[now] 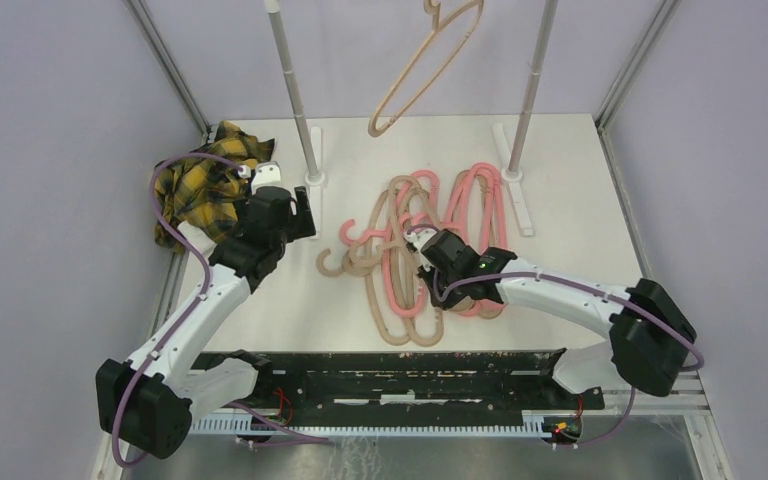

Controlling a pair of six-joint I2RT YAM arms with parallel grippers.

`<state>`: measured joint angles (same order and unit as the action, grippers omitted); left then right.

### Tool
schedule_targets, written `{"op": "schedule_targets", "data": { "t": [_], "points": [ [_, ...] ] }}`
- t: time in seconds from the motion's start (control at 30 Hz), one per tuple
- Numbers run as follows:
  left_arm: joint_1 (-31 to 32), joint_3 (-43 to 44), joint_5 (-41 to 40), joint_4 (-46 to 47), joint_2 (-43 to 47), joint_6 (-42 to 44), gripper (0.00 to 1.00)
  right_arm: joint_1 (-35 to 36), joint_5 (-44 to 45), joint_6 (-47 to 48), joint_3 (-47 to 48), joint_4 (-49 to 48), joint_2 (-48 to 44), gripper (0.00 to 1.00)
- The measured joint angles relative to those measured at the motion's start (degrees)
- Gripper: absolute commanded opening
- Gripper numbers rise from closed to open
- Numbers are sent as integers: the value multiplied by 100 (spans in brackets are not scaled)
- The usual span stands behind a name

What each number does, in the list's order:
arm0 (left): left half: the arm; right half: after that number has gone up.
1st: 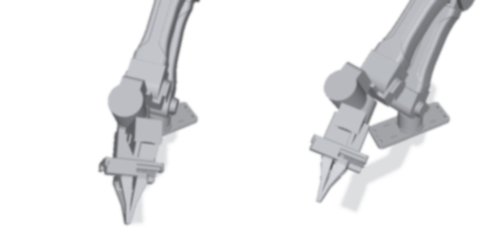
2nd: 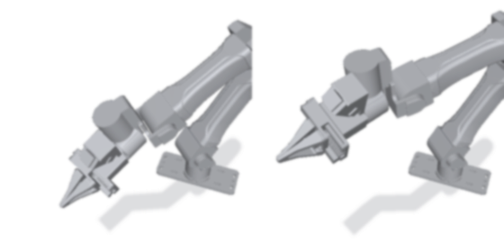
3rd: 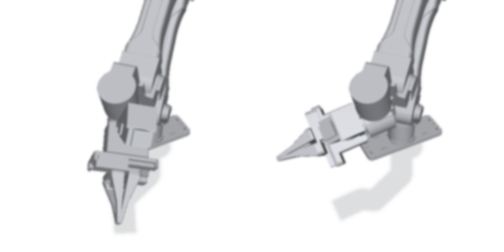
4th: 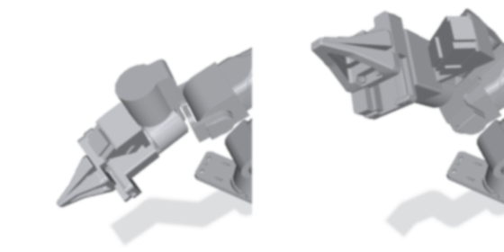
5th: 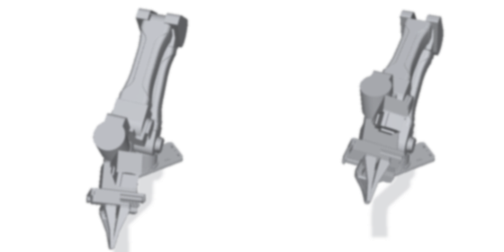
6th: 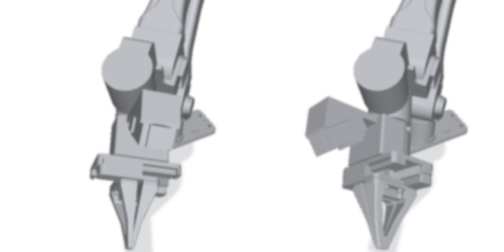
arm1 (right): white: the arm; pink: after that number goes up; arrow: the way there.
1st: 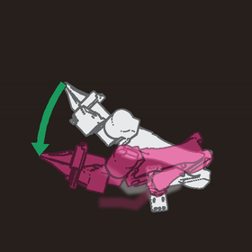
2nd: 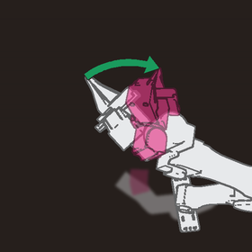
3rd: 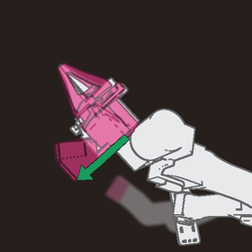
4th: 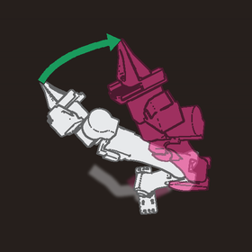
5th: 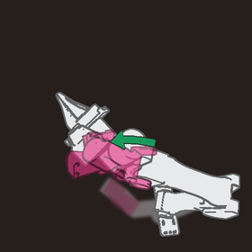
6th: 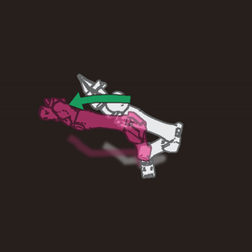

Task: Organize the hangers

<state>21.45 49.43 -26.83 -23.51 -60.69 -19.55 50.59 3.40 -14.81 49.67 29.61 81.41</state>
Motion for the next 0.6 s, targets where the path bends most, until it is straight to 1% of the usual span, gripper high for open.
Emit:
{"op": "schedule_targets", "data": {
  "t": [0.27, 0.37, 0.43, 0.6],
  "points": [
    [0, 0, 2, 0, 46, -2, 99, -2, -271, -278, 267, 870, -1257, 6],
    [0, 0, 7, -2, 48, -4, 99, -2, -313, -426, 413, 1235, -1788, 3],
    [0, 0, 17, 0, 48, -7, 99, -7, -212, -562, 533, 1471, -2116, 1],
    [0, 0, 61, 4, 48, -9, 99, -76, 273, -1025, 697, 1657, -3117, 1]
  ]
}}
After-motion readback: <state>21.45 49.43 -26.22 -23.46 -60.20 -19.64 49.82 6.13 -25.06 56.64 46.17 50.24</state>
